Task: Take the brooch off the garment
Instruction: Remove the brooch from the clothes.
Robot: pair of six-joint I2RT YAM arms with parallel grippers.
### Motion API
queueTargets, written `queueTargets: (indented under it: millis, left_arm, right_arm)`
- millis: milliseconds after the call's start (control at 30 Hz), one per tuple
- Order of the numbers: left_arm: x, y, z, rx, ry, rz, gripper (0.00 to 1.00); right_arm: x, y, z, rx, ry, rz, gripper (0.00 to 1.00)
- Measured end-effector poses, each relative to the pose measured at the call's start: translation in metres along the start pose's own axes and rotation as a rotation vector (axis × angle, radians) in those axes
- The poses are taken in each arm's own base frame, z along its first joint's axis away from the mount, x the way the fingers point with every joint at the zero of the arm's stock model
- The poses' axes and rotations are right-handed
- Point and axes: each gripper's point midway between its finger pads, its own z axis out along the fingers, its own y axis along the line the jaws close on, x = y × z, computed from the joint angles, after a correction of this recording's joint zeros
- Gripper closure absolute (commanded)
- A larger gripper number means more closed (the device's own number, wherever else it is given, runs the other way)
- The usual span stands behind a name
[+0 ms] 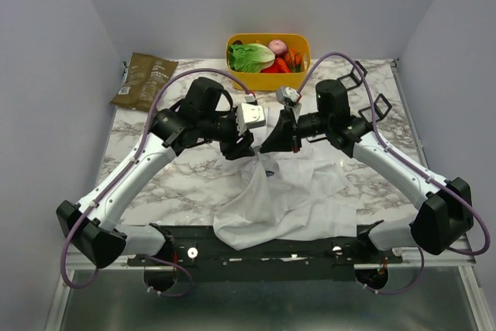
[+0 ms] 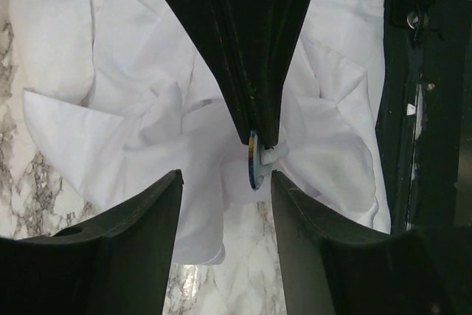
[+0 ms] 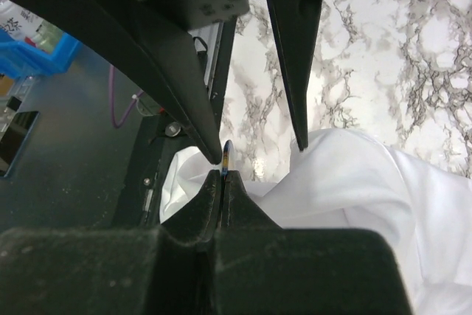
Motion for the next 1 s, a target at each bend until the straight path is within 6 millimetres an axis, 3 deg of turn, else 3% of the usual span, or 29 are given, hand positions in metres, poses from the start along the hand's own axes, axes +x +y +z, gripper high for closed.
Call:
queueTargets:
  millis: [267,567,733,1000]
  left_arm:
    - [-0.026,-0.006,-0.022,-0.035,-0.102,0.07,0.35]
    - [-0.009,0.002,0.006,0.028,-0.052,-0.015,0.34]
    - [-0.009,0.004,0.004,0.019,-0.056,-0.02,0.15]
    - [-0.027,0.007,-0.013,-0.039,-0.123,0.028,0.1]
  right_arm:
    - [0.002,0.004,-0.001,-0.003,0.0,0.0,0.99]
    - [0.003,0.007,-0.002,0.002,-0.002,0.0,0.99]
    - [0.004,0.009,-0.003,0.002,-0.002,-0.001,0.99]
    - [-0.001,0.016,-0.006,-0.008,-0.016,-0.03,0.99]
